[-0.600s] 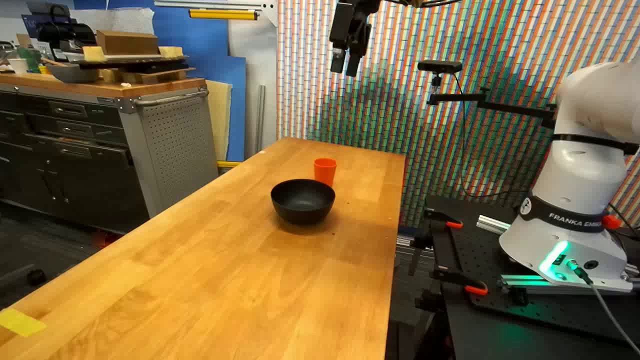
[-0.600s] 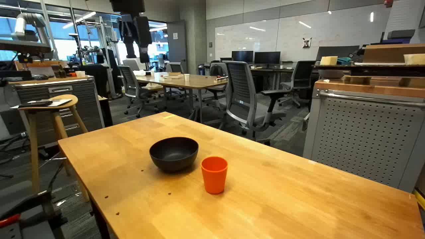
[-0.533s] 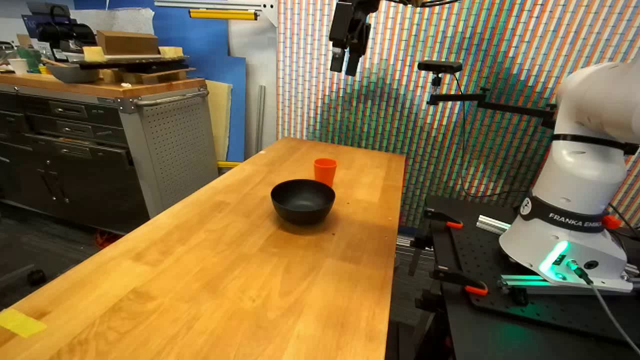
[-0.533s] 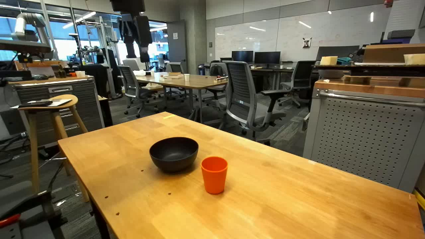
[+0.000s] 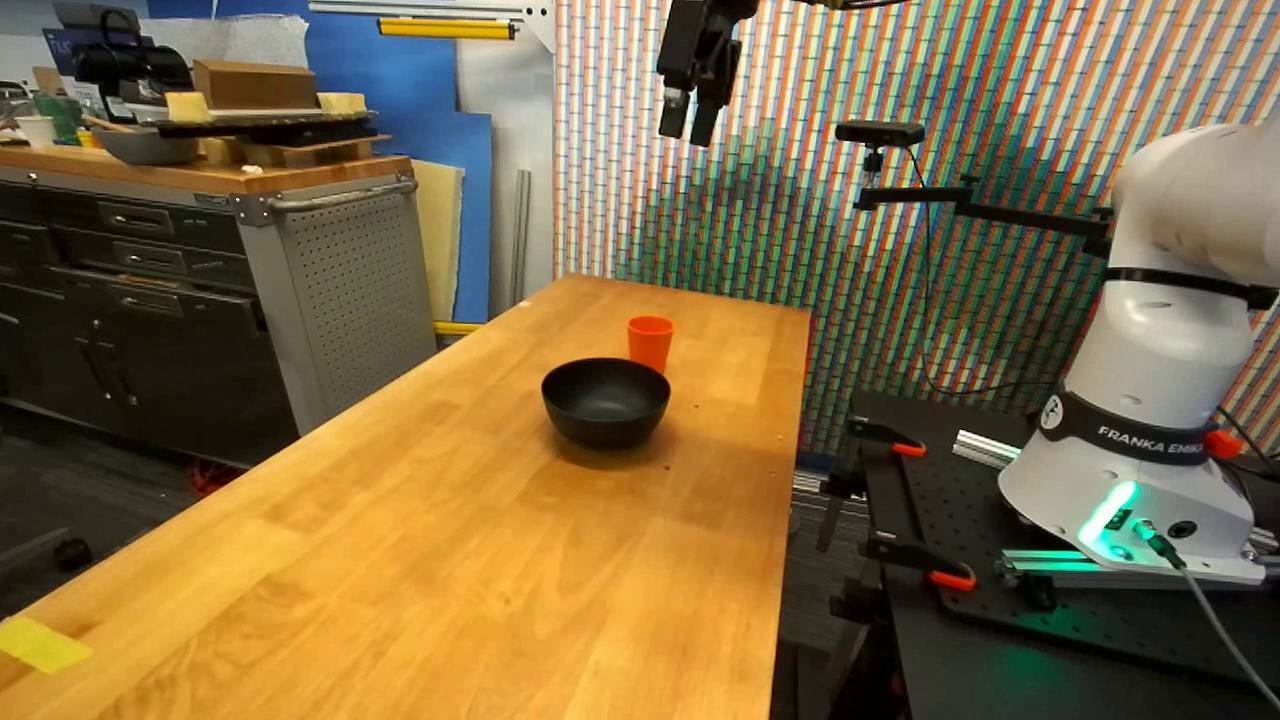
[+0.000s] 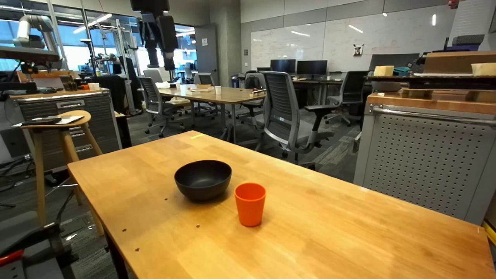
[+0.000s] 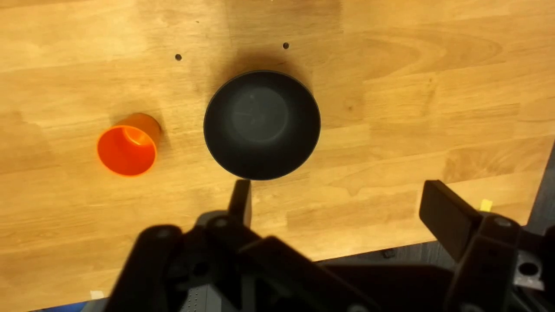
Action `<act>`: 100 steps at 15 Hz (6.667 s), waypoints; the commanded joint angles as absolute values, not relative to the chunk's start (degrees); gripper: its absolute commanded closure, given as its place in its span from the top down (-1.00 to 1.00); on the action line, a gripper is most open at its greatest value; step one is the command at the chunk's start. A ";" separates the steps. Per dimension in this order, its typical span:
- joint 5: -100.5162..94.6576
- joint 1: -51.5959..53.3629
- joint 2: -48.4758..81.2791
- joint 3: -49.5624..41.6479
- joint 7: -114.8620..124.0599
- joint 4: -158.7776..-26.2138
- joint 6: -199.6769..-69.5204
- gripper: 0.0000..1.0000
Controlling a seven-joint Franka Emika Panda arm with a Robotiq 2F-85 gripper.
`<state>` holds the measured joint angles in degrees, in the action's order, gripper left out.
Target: Put the orange cup inside the black bowl
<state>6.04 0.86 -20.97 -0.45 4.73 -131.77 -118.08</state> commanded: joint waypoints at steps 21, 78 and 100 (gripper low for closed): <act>0.74 -10.24 17.08 -9.85 10.07 -118.37 -129.30 1.00; 16.59 -7.43 16.40 -6.60 13.86 -118.97 -119.41 -0.95; 19.92 -6.96 9.69 -4.42 9.72 -121.65 -122.26 0.73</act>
<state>19.93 -7.13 16.28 -4.08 11.48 -119.63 -122.29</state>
